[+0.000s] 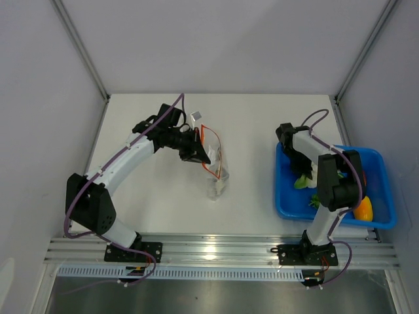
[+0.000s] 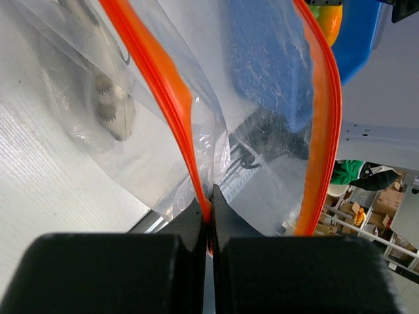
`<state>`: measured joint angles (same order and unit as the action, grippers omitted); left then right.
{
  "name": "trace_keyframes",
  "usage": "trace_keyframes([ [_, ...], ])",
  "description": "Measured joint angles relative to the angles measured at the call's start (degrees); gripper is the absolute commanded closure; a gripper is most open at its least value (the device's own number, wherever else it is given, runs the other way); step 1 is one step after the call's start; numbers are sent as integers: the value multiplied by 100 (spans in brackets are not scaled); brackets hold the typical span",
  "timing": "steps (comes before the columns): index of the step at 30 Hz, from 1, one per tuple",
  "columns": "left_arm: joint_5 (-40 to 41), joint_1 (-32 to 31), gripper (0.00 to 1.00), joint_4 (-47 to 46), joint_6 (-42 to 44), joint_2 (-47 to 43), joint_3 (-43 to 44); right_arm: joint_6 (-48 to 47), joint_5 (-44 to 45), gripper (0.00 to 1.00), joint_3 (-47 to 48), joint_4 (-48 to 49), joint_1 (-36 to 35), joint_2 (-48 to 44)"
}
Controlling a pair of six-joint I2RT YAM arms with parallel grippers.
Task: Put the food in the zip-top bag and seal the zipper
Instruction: Pick up the fake vegetable from the bin.
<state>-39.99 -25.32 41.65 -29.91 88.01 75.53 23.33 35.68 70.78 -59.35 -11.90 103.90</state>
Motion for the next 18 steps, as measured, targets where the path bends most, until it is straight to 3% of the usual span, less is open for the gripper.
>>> trace_keyframes([
  [4, 4, 2, 99, 13, 0, 0, 0, 39, -70, 100, -109, 59, 13, -179],
  [12, -11, 0, 99, 103, 7, 0, 0, 240, -695, 100, -94, -122, -52, -1069],
  [18, -68, 2, 99, 131, 48, 48, 0, 369, -1436, 100, 632, -625, -168, -1906],
])
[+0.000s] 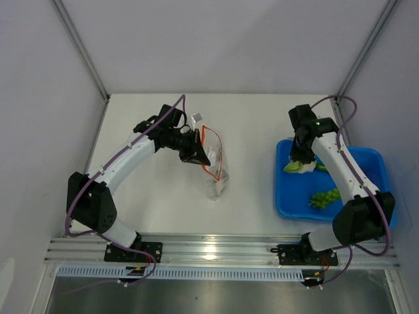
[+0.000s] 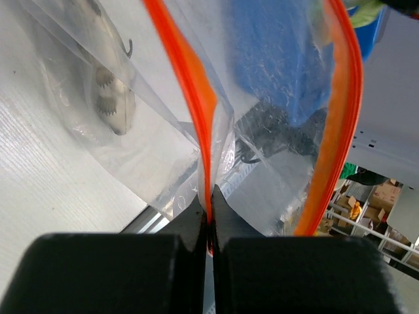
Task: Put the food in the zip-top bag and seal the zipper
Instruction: Pick up the fake vegetable from the bin, then place the fake vegetable in the zipper food storage bag.
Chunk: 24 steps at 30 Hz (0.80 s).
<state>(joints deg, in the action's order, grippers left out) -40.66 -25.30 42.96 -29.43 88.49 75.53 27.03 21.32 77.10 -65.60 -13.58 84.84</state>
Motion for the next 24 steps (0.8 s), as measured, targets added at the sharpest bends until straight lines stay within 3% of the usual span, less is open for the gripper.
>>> trace_keyframes([
  [5, -37, 0, 99, 7, 0, 131, 2, -7, -1231, 100, 669, 280, -164, -767],
  [11, -79, 0, 99, 7, -4, 227, 74, 407, -3499, 100, 907, 1484, -332, -1432],
  [18, -157, 0, 99, 4, -7, 227, 109, 1237, -5379, 100, 909, 3215, -968, -625],
  [24, -157, 0, 99, 4, -13, 227, 114, 1823, -6111, 100, 1099, 3982, -1438, 63],
])
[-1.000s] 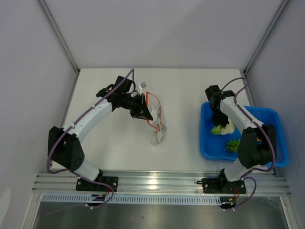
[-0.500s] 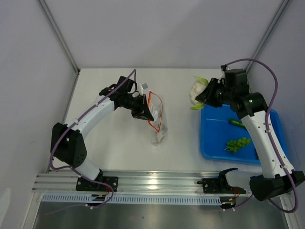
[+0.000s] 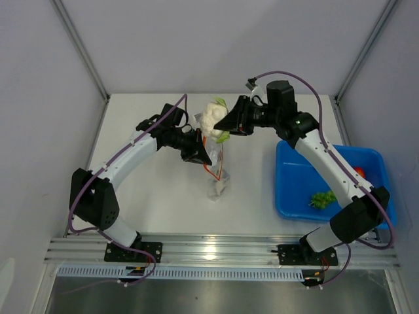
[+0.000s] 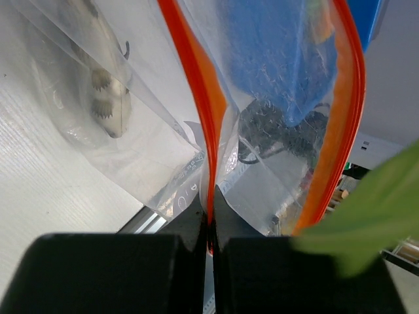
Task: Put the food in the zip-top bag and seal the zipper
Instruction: Place the fake vegetable in the zipper food storage bag.
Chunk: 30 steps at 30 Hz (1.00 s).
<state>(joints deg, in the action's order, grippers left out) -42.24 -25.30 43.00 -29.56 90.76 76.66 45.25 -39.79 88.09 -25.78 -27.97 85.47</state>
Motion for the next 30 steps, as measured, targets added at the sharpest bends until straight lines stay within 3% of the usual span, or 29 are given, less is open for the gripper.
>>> trace_keyframes([
  [7, 37, 0, 100, 0, -37, -4, 4, 125, -79, 100, 297, -140, -317, 164],
  [24, 205, 0, 99, -44, -149, -227, 7, 4, 540, 100, 391, -2194, -321, 337],
  [30, 205, 0, 99, -46, -197, -232, 7, -136, 981, 100, 942, -2791, -437, 710],
])
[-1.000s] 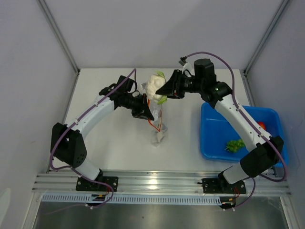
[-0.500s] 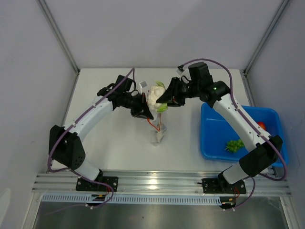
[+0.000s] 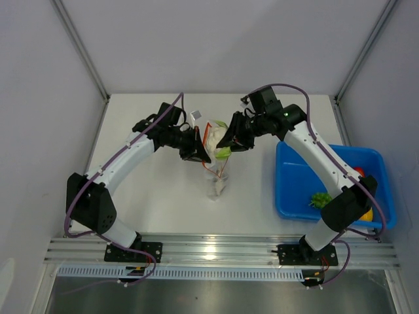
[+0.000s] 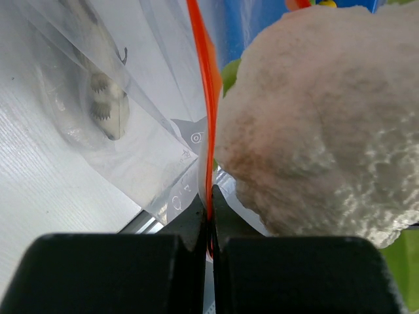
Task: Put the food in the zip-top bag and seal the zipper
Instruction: Place the fake vegetable in the zipper food storage bag.
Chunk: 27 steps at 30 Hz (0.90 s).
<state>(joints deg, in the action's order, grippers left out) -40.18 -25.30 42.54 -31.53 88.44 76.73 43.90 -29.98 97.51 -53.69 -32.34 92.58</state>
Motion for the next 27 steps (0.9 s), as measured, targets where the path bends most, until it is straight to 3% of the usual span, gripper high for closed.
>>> trace_keyframes([
  [4, 0, 0, 99, 0, -20, -15, 0, -72, 280, 99, 367, -293, -122, 271],
  [16, 50, 7, 99, 22, -107, -44, 151, -160, 831, 70, 673, -890, -210, 588],
  [22, 35, 7, 99, 4, -173, -48, 153, -269, 979, 47, 946, -1139, -319, 767],
  [23, 35, 7, 99, 7, -181, -48, 153, -297, 1008, 38, 1023, -1180, -343, 807],
  [25, 35, 9, 99, 9, -203, -48, 162, -339, 1040, 36, 1110, -1224, -374, 846],
  [27, 31, 9, 99, 11, -205, -48, 164, -356, 1060, 24, 1145, -1250, -389, 848],
])
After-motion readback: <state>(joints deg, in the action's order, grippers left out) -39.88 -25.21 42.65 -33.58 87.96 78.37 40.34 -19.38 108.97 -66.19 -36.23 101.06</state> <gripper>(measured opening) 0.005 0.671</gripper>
